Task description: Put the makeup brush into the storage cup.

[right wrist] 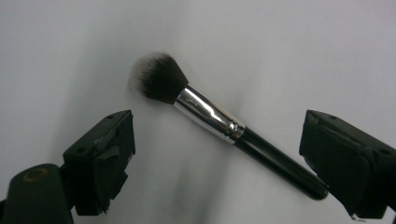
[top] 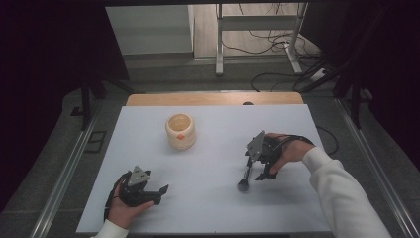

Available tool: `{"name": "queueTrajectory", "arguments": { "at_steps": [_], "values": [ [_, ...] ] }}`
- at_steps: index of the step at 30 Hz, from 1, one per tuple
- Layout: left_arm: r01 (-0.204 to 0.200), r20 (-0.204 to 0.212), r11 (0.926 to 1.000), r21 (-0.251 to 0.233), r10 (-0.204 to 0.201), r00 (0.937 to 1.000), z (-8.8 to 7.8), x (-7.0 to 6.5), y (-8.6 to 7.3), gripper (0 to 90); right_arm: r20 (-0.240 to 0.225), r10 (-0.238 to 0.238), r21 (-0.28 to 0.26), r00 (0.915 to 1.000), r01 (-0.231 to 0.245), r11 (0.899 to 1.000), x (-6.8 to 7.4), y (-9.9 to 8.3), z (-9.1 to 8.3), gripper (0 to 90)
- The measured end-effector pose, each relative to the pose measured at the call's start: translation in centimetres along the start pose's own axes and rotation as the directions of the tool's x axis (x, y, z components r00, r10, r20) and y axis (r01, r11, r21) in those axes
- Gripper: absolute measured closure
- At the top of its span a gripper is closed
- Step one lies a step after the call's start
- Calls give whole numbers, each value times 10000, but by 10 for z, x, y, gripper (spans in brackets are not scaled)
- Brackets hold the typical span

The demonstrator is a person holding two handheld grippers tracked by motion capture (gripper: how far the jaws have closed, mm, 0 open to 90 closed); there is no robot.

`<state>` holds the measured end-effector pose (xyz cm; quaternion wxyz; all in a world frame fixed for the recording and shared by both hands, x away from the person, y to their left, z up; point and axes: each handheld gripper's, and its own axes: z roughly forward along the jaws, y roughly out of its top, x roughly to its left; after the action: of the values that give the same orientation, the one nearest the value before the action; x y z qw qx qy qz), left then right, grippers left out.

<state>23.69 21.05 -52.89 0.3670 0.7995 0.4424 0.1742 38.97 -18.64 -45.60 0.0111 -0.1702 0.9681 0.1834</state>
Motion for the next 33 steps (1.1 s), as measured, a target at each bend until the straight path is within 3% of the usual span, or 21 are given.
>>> {"name": "queueTrajectory", "arguments": {
  "at_steps": [5,17,33],
  "values": [
    [-58,-16,10000,29,59,10000,0,0,0,142,-150,-105,267,9998,109,9996,-4,-1,13,131],
    [-98,-32,9999,54,99,9999,1,-1,0,144,-180,-280,488,9994,288,9984,-9,3,19,144],
    [-122,-32,9999,78,122,9999,1,-1,0,144,-631,-473,816,9969,524,9953,-12,6,36,200]
  ]
}}
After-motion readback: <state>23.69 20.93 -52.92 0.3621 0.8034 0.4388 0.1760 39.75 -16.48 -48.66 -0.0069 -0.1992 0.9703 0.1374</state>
